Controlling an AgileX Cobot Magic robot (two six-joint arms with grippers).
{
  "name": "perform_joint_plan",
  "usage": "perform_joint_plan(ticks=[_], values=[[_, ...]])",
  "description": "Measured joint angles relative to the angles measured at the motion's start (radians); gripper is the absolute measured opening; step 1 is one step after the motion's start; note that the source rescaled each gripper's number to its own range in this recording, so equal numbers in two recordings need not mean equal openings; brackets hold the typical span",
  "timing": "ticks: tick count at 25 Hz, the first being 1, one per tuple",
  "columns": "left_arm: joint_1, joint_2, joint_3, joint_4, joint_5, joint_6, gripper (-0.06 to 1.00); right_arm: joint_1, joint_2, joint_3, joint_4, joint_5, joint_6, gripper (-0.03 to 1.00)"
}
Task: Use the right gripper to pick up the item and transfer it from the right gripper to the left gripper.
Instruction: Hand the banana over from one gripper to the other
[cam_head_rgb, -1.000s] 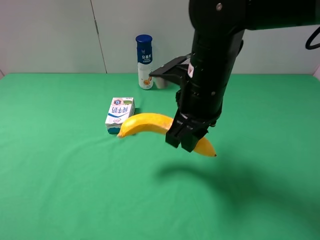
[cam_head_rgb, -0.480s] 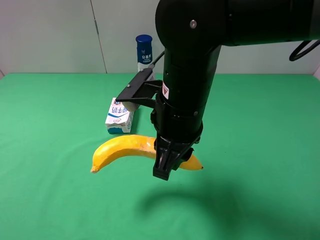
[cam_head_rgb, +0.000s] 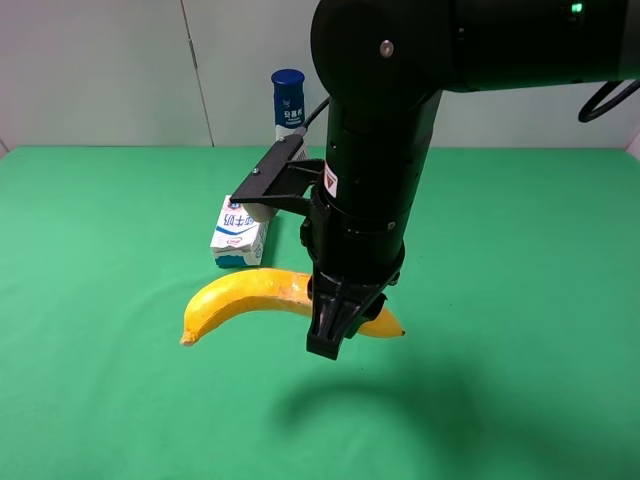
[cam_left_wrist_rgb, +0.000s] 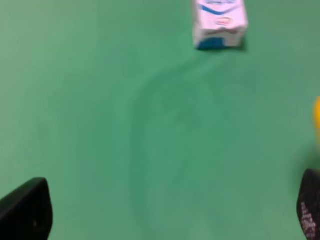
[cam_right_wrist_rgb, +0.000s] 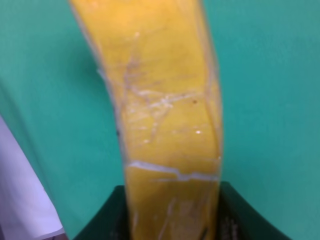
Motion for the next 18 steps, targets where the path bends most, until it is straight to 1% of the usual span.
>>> perform_joint_plan(ticks=[1, 4, 11, 18], values=[[0.0, 0.034, -0.003, -0.027, -0.019, 0.016, 0.96, 0.0, 0.0, 0.0, 0.0, 0.0, 0.0, 0.0], [0.0, 0.134, -0.006, -0.154, -0.068, 0.074, 0.96, 0.0, 0.0, 0.0, 0.0, -0.001, -0.001, 0.0], [0.0, 0.349, -0.006, -0.449, -0.123, 0.265, 0.95, 0.0, -0.013, 0.0, -0.011, -0.006, -0.001, 0.0], [0.0, 0.522, -0.006, -0.674, -0.183, 0.447, 0.95, 0.0, -0.091, 0.0, -0.024, -0.027, -0.001, 0.0]])
